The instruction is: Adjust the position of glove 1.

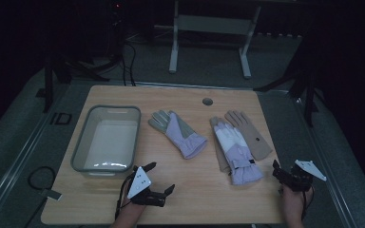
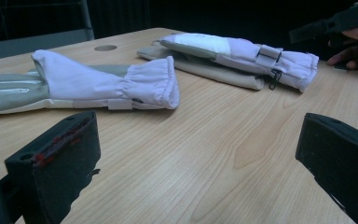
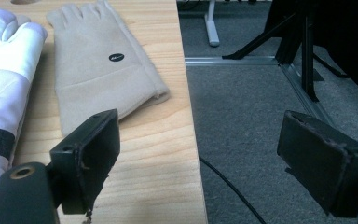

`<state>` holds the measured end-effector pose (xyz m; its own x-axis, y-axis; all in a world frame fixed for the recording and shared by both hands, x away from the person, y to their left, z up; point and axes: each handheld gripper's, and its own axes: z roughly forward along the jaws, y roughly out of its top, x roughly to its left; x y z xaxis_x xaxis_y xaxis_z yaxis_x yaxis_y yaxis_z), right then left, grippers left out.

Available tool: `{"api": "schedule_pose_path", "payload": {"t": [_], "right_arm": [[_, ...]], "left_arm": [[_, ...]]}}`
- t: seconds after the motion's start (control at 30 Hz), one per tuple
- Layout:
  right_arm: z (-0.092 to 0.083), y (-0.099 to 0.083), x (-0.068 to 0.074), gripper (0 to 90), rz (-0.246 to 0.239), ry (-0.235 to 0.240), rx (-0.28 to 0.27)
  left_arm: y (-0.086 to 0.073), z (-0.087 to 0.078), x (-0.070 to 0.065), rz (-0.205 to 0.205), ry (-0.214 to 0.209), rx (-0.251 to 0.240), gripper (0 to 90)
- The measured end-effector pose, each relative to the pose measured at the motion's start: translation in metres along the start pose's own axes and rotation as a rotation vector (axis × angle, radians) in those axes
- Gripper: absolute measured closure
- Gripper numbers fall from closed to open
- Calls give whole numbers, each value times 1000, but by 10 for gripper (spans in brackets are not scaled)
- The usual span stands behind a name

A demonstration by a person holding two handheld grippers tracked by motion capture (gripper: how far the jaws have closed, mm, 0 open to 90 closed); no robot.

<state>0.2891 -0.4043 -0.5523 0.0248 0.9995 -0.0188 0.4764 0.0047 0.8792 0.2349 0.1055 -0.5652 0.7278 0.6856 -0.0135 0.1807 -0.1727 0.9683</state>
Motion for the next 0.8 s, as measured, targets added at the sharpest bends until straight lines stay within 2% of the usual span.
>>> {"api": "schedule_pose_path", "payload": {"t": [0.2,0.27,0.3,0.37,0.47,0.53,0.6,0.7,0.8], "right_arm": [[3,1,-1,115,4,15,41],[6,2,-2,142,18,49,106],[9,2,-3,142,25,84,140],[10,3,-6,143,35,106,161],[10,8,-7,145,14,114,176],[7,14,-9,150,14,129,160],[4,20,-9,159,2,121,144],[4,30,-9,160,-1,175,175],[4,37,-6,156,8,213,182]], "left_arm": [[0,0,0,3,-5,-3,0],[0,0,0,4,-15,0,0],[0,0,0,5,-16,0,0],[0,0,-1,8,-18,1,0],[0,0,-1,5,-17,0,0],[0,0,0,4,-17,1,0],[0,0,-1,4,-17,0,0],[0,0,-1,7,-16,1,0],[0,0,-1,6,-16,0,0]]}}
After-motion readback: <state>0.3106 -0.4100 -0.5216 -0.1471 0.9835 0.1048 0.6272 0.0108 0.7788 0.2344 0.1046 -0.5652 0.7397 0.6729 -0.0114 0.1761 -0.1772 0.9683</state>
